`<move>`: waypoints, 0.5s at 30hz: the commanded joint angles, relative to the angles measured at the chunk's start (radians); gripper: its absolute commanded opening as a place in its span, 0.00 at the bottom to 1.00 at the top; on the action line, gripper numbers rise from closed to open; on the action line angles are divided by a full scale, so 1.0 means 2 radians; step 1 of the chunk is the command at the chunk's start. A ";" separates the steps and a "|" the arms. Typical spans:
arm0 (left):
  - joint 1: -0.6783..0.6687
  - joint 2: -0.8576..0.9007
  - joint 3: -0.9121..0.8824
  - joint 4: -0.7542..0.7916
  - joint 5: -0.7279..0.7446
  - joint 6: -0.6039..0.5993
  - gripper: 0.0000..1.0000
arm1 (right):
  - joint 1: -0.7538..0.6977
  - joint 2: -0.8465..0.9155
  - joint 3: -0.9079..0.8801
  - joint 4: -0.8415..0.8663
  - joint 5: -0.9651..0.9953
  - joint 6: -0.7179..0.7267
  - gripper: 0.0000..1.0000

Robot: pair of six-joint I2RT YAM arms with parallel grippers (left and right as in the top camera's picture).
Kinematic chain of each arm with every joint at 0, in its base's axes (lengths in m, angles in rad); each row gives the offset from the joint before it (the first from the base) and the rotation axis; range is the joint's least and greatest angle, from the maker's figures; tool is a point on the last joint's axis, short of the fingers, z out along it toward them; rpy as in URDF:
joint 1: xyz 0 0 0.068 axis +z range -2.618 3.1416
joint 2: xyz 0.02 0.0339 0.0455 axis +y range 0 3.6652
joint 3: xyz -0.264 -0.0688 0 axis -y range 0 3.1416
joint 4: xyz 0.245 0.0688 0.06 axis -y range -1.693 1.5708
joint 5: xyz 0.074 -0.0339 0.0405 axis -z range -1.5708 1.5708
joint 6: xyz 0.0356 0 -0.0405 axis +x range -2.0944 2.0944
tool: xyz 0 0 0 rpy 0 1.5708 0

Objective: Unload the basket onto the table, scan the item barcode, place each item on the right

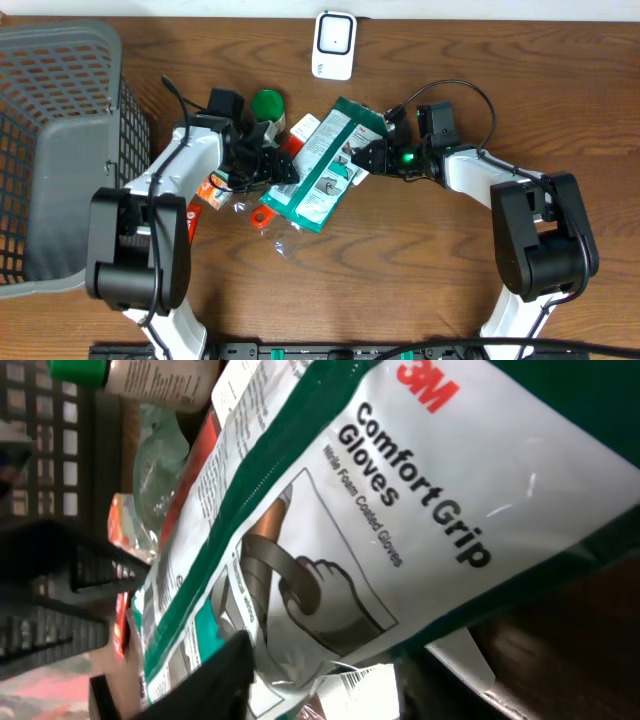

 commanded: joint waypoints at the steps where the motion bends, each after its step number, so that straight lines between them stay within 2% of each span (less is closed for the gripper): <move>1: -0.001 0.012 -0.005 0.004 0.023 -0.003 0.82 | 0.004 0.004 0.004 0.001 -0.005 -0.001 0.37; 5: -0.001 0.017 -0.005 0.014 0.023 -0.003 0.82 | 0.005 0.004 0.004 0.005 -0.005 -0.001 0.37; 11: -0.001 0.017 -0.005 0.023 0.044 -0.003 0.82 | 0.014 0.004 0.004 0.008 -0.011 -0.001 0.56; 14: -0.001 0.017 -0.005 0.027 0.049 -0.003 0.82 | 0.024 0.004 0.004 0.013 -0.012 -0.001 0.58; 15: -0.001 0.017 -0.005 0.027 0.049 -0.003 0.82 | 0.027 0.004 0.004 0.016 -0.012 -0.001 0.56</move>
